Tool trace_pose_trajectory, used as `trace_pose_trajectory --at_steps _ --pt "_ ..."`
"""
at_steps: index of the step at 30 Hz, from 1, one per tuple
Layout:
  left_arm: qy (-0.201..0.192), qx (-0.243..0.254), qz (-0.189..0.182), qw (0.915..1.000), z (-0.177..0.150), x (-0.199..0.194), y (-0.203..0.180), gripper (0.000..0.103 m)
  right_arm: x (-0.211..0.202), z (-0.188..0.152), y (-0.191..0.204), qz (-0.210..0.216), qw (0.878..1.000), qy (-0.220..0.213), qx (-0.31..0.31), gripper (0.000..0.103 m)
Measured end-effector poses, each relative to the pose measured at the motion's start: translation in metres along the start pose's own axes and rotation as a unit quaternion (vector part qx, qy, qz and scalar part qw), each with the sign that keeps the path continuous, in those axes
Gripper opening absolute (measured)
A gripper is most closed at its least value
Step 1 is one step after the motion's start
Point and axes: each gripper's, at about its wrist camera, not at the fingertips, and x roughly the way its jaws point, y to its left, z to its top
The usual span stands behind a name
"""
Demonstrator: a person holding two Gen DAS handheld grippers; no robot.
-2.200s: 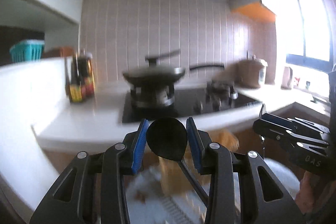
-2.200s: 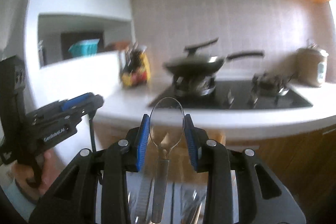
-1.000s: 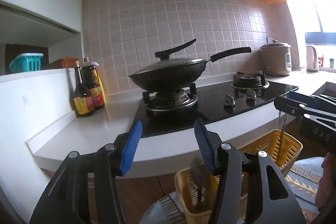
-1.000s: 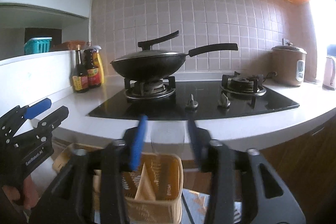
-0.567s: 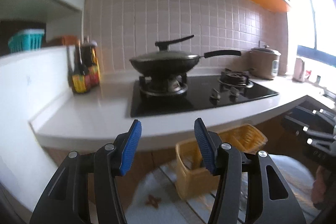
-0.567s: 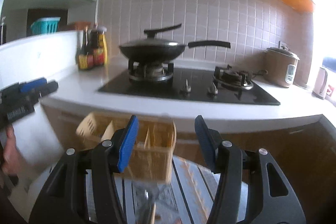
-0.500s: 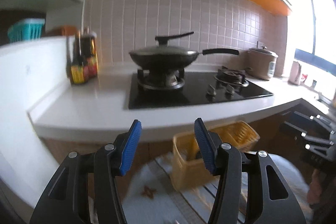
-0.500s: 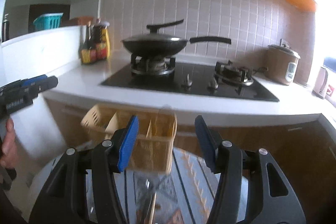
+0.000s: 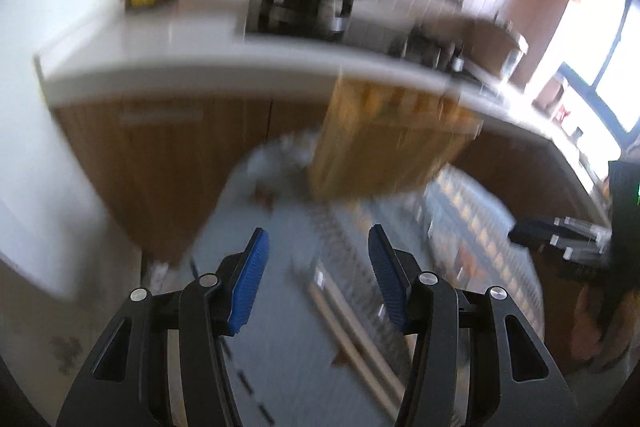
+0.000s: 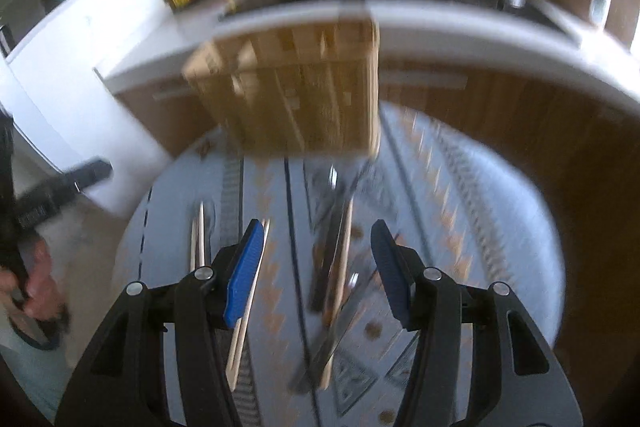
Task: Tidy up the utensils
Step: 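Move both grippers back down toward the utensils on the table, then grasp a wooden chopstick with the left gripper while the right gripper grasps a clear spoon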
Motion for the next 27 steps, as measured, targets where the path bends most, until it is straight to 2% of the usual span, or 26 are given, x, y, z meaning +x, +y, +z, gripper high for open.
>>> trace_pose_trajectory --at_steps 4,8,18,21,27 --pt "0.06 0.005 -0.004 0.9982 -0.034 0.034 0.002 0.05 0.027 -0.011 -0.017 0.017 0.998 0.055 0.04 0.052" --pt "0.096 0.02 0.006 0.9952 -0.056 0.063 -0.005 0.05 0.041 -0.019 -0.021 0.027 0.995 0.079 0.056 0.052" --pt "0.104 0.063 0.077 0.9896 -0.072 0.092 -0.025 0.047 0.05 -0.025 -0.037 0.015 0.993 0.091 0.069 0.052" --pt "0.095 0.084 0.104 0.9865 -0.074 0.094 -0.033 0.048 0.051 -0.027 -0.045 0.008 0.993 0.091 0.076 0.052" --pt "0.092 0.089 0.116 0.9848 -0.07 0.094 -0.037 0.046 0.055 -0.023 -0.054 -0.013 0.993 0.086 0.083 0.052"
